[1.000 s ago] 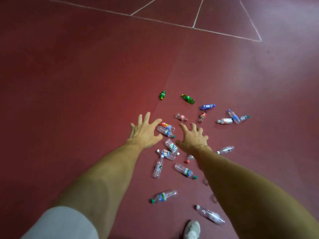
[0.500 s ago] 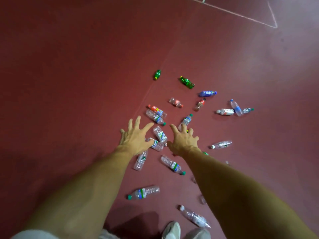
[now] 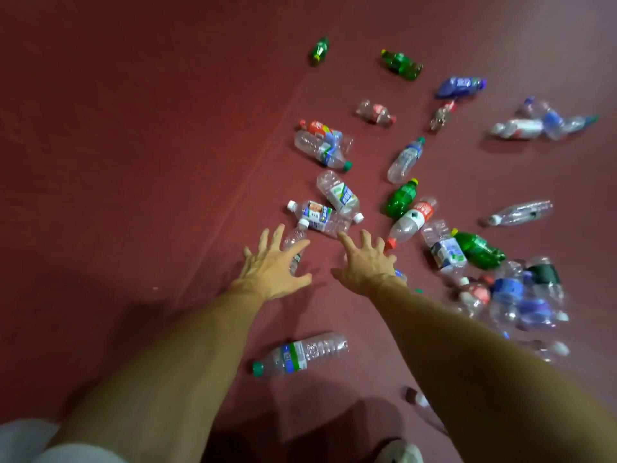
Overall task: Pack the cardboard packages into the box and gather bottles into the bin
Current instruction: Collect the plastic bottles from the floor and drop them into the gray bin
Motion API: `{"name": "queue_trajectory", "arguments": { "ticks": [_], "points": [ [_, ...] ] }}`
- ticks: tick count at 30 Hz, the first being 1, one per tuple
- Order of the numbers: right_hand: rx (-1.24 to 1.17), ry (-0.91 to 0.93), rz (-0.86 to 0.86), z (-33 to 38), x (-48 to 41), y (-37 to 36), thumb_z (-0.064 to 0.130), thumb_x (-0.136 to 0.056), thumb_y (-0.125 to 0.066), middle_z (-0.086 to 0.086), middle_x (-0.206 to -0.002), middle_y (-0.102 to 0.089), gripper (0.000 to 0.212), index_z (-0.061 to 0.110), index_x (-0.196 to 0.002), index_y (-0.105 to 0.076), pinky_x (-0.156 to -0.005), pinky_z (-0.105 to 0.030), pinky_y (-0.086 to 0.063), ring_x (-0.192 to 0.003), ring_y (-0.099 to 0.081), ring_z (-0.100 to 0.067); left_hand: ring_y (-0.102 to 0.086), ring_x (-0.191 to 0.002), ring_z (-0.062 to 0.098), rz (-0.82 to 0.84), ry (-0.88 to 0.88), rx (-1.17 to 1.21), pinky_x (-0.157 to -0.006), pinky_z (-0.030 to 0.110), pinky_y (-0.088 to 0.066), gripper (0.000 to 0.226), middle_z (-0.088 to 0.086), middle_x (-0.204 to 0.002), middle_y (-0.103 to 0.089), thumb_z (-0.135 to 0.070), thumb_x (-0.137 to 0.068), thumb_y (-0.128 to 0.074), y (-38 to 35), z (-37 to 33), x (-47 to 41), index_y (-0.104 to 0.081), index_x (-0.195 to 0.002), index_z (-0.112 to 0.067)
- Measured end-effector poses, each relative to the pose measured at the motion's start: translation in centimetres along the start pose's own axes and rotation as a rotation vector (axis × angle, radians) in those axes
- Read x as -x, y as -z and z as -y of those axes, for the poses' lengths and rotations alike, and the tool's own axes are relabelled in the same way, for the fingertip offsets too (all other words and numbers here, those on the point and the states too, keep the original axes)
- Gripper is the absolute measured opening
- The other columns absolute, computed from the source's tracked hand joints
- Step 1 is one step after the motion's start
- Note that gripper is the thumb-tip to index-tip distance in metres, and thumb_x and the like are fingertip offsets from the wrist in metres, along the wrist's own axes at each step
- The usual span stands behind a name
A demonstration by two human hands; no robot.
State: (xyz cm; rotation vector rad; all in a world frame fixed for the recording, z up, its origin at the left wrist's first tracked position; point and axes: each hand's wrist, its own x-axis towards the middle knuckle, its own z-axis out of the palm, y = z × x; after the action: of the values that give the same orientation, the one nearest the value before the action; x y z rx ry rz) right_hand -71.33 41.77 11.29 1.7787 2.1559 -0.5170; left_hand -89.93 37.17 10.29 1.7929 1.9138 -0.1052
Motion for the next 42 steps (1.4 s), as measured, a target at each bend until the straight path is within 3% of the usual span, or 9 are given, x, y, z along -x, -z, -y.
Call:
{"name": "queue_trajectory", "arguments": {
  "ticks": [4,8,12,14,16,18,20,28,42],
  "points": [
    [0.007,-0.013,0.019,-2.4,-2.9,-8.6,0.059,-0.090,-0.057,-0.008,-0.166,0.009,0.087,0.039,-0.158,-0.006,-0.114,-0.066,-0.023,-0.149,0.009,-0.044,0.016,-0.152,0.025,0.123,-0.123,-0.006,-0.118,0.064,-0.005,0.084,-0.003,-0.165,0.018,-0.072,-0.079,-0.060,-9.6,2.6,-2.6,-0.015,-0.149,-0.059],
    [-0.033,-0.027,-0.037,-4.7,-5.1,-11.8,0.065,-0.089,-0.054,-0.009,-0.166,0.008,0.087,0.040,-0.158,-0.008,-0.113,-0.069,-0.022,-0.149,0.011,-0.045,0.019,-0.151,0.025,0.243,-0.246,-0.081,-0.120,0.062,0.001,0.096,-0.003,-0.164,0.020,-0.084,-0.069,-0.060,-15.3,3.5,-3.4,-0.012,-0.149,-0.060],
    [-0.028,-0.061,-0.047,-6.5,-5.1,-12.9,0.065,-0.091,-0.053,-0.007,-0.166,0.006,0.083,0.042,-0.157,-0.008,-0.111,-0.070,-0.020,-0.150,0.007,-0.043,0.015,-0.152,0.023,0.361,-0.299,-0.132,-0.121,0.059,-0.001,0.099,-0.004,-0.166,0.013,-0.080,-0.067,-0.066,-18.4,2.3,-2.8,-0.017,-0.150,-0.056],
    [-0.058,-0.094,-0.031,-7.3,-5.0,-13.0,0.071,-0.089,-0.049,-0.007,-0.166,0.006,0.084,0.042,-0.157,-0.008,-0.112,-0.070,-0.019,-0.150,0.006,-0.044,0.002,-0.153,0.022,0.391,-0.338,-0.164,-0.121,0.056,-0.009,0.099,-0.006,-0.167,0.003,-0.075,-0.069,-0.069,-19.0,1.4,-2.4,-0.019,-0.151,-0.053],
    [-0.079,-0.099,-0.028,-7.9,-5.1,-13.2,0.075,-0.087,-0.045,-0.007,-0.166,0.005,0.084,0.043,-0.156,-0.009,-0.111,-0.071,-0.019,-0.150,0.004,-0.044,-0.030,-0.145,0.022,0.395,-0.364,-0.178,-0.115,0.046,-0.029,0.092,-0.005,-0.161,-0.026,-0.062,-0.073,-0.073,-19.3,0.6,-2.6,-0.023,-0.150,-0.051],
    [-0.060,-0.092,-0.026,-8.3,-5.3,-13.6,0.075,-0.088,-0.043,-0.007,-0.166,0.005,0.084,0.043,-0.157,-0.007,-0.110,-0.071,-0.020,-0.150,0.005,-0.044,-0.056,-0.122,0.023,0.383,-0.346,-0.158,-0.100,0.035,-0.044,0.083,-0.004,-0.139,-0.057,-0.050,-0.075,-0.073,-19.4,-0.4,-2.8,-0.030,-0.146,-0.050],
    [0.002,-0.107,-0.032,-8.7,-5.8,-13.5,0.076,-0.088,-0.044,-0.008,-0.166,0.008,0.085,0.042,-0.157,-0.005,-0.110,-0.072,-0.018,-0.150,0.010,-0.044,-0.061,-0.112,0.025,0.338,-0.312,-0.139,-0.093,0.032,-0.046,0.078,-0.002,-0.127,-0.064,-0.045,-0.077,-0.072,-19.2,-1.1,-3.1,-0.033,-0.144,-0.049],
    [-0.020,-0.129,0.005,-9.4,-7.0,-12.8,0.071,-0.089,-0.050,-0.009,-0.165,0.016,0.088,0.042,-0.157,-0.002,-0.110,-0.072,-0.017,-0.149,0.011,-0.045,-0.051,-0.123,0.031,0.003,-0.090,-0.121,-0.099,0.040,-0.041,0.079,0.007,-0.133,-0.052,-0.041,-0.087,-0.061,-17.6,-1.4,-5.1,-0.018,-0.153,-0.044],
    [0.036,-0.131,0.085,-9.4,-7.3,-15.7,0.055,-0.090,-0.062,-0.010,-0.165,0.009,0.094,0.042,-0.157,0.003,-0.112,-0.064,-0.021,-0.149,0.000,-0.043,-0.054,-0.120,0.032,-0.029,0.046,-0.113,-0.101,0.040,-0.041,0.072,0.010,-0.129,-0.055,-0.041,-0.095,-0.057,-18.6,-0.9,-6.7,-0.016,-0.153,-0.052]
  ]
}}
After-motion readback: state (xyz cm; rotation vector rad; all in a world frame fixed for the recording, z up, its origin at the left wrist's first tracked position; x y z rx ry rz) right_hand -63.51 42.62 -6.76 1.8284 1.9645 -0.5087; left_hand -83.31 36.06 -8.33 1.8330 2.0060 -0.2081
